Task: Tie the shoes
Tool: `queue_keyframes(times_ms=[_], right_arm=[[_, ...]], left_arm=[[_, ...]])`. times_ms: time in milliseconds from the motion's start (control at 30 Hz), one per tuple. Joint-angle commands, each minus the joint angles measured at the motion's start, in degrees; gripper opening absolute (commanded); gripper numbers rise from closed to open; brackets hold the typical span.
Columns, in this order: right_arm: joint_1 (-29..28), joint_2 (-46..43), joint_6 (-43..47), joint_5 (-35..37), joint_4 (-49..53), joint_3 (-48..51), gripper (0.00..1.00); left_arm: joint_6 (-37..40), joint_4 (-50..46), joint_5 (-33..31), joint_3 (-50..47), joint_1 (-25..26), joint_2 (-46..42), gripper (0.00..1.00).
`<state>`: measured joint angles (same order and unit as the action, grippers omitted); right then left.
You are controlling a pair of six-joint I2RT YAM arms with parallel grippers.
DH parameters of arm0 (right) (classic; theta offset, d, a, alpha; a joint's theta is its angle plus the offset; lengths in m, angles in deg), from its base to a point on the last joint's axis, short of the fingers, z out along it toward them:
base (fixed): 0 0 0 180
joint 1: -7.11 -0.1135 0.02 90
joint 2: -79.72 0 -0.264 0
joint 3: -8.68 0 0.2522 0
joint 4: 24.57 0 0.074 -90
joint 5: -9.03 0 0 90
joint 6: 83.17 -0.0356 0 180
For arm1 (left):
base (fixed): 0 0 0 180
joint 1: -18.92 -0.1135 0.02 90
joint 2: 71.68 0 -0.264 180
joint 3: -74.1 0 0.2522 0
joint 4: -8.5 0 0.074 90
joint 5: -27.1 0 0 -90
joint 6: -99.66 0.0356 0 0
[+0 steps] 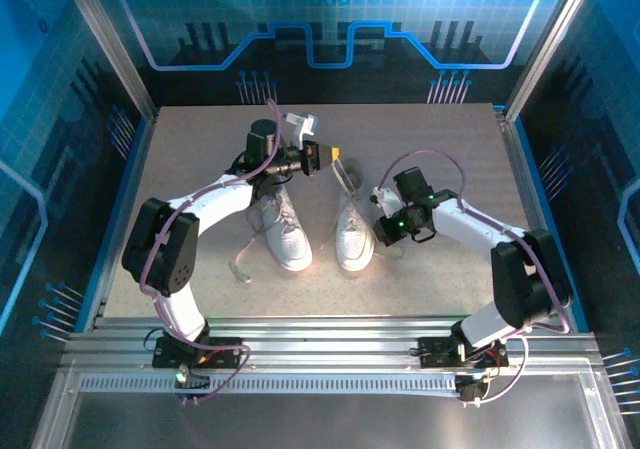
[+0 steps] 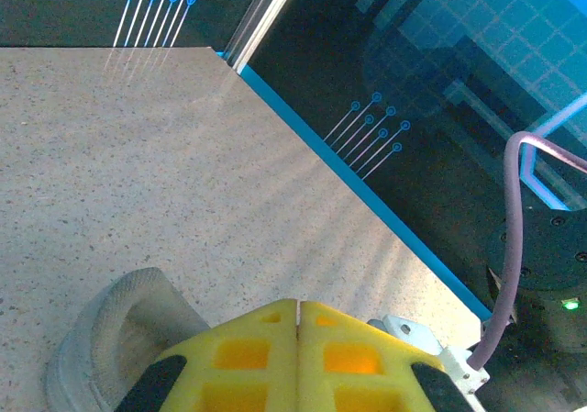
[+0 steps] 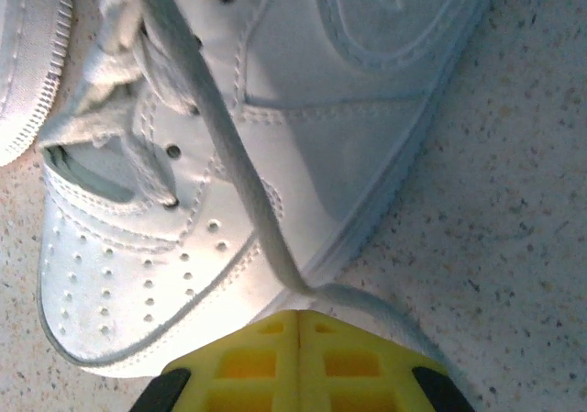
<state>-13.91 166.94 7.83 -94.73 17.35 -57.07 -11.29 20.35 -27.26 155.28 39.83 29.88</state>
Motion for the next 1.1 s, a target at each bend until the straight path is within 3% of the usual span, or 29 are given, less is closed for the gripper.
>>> queue_keyframes(times_ms=[0,600,833,1067], right_arm=[[1.8,0.8,-0.7,0.9,5.9,-1.7,0.00],[1.7,3.5,-0.5,0.0,12.4,-5.1,0.00],[2.6,-1.7,-8.4,-3.0,2.5,-8.2,0.24],[3.8,2.4,-18.7,-10.6,-8.6,-11.0,0.30]], left_arm=[[-0.1,2.3,-0.1,1.2,-1.3,0.0,0.00],[-0.2,2.7,0.0,1.0,-1.9,0.9,0.00],[-1.4,4.3,0.3,-0.1,-1.8,1.0,0.00],[-1.7,4.7,0.4,-0.8,-1.8,0.7,0.00]])
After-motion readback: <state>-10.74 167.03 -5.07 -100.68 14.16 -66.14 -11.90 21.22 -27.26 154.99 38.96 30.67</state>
